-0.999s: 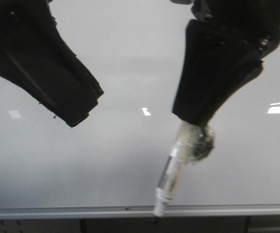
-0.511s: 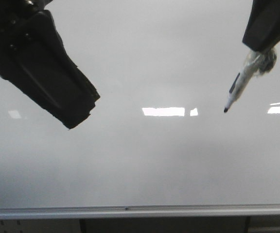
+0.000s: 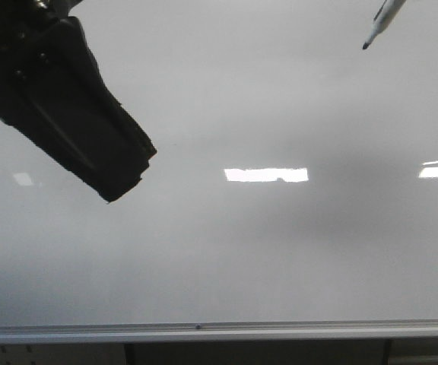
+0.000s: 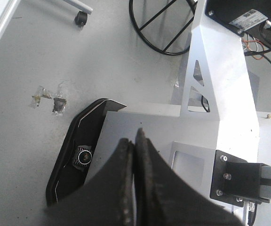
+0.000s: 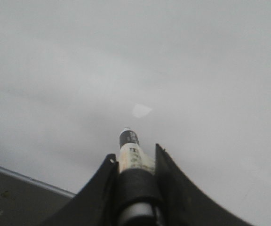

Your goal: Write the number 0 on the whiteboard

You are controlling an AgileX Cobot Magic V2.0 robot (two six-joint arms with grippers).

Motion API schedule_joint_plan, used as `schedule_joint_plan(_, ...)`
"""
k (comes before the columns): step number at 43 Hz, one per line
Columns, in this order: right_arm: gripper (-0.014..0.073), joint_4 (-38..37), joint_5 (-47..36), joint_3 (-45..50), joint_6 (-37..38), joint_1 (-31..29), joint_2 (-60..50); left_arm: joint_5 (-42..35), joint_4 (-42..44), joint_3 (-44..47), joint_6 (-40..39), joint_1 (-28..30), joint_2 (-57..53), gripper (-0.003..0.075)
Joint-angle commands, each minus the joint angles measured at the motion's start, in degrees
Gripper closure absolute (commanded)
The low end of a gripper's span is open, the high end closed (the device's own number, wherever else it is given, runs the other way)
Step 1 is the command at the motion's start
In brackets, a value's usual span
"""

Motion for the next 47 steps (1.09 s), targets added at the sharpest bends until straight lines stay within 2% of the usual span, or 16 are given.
schedule_joint_plan(1,0.0661,-0.85,-1.78,-5.61,-0.24,-0.84,1.12,2.4,-3.48,-1.67,-0.35,-0.35,-1.81,0.074)
schedule_joint_plan(19,0.0661,-0.7,-1.31,-18.1,-0.24,-0.84,14.09,2.4,-3.48,-1.67,-0.35,-0.35,-1.81,0.074)
schedule_joint_plan(47,0.0661,-0.65,-0.87,-18.99,-0.24,-0.84,18.96,0.83,-3.48,-1.67,-0.35,-0.35,-1.81,0.074)
